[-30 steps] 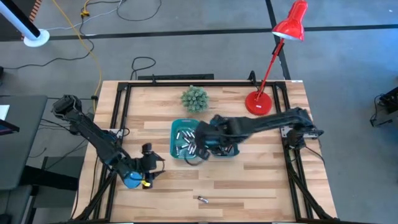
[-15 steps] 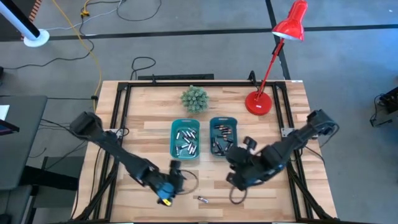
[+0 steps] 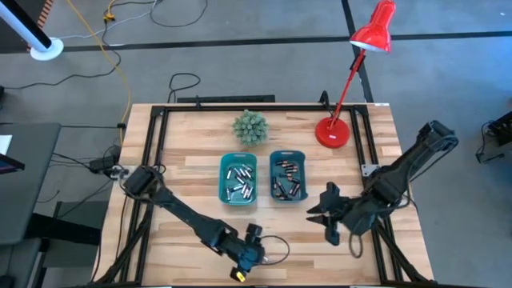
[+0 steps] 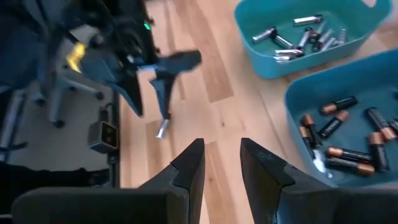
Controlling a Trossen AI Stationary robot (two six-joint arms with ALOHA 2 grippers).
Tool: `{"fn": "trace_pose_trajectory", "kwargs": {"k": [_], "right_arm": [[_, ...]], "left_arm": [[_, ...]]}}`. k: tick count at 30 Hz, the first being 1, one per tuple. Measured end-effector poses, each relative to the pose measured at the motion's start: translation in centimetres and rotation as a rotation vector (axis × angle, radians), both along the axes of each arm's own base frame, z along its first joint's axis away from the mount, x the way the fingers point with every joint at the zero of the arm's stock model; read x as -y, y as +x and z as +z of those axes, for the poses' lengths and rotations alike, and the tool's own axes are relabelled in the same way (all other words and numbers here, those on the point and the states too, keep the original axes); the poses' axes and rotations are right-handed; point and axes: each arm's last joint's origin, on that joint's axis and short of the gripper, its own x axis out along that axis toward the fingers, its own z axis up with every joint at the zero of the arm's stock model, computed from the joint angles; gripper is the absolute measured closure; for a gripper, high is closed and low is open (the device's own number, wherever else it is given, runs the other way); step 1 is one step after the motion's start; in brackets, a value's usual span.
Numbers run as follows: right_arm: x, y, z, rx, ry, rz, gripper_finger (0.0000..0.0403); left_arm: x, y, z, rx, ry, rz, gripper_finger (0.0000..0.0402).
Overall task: Sort batteries
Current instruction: Put the silver battery into the green bin
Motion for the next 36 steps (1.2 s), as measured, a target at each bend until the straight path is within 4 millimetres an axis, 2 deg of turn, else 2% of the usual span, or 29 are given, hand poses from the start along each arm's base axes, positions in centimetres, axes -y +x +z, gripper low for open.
{"fn": "trace_pose_trajectory", "kwargs": {"k": [8,14,20,28,36], "right_arm": [[2.6,-3.3,-3.0,0.123,0.096,0.039,0.0284],[4.5,-5.4,-4.6,0.18,0.141,0.05,0.0284],[6.2,-7.1,-6.1,0.207,0.184,0.025,0.0284],[7.9,-8.4,-7.8,0.237,0.086,0.061,0.0284],[9.3,-9.3,-9.8,0.293,0.087,0.083,0.0285]], "left_arm": [[1.1,1.7,-3.4,-0.067,0.011,-0.01,0.0187],[0.6,2.1,-3.9,-0.076,0.039,0.019,0.0201],[-0.7,2.5,-4.1,-0.127,0.024,0.021,0.0246],[-1.2,2.3,-4.6,-0.178,-0.02,-0.011,0.0357],[-1.1,2.3,-4.7,-0.194,-0.069,0.043,0.0364]]}}
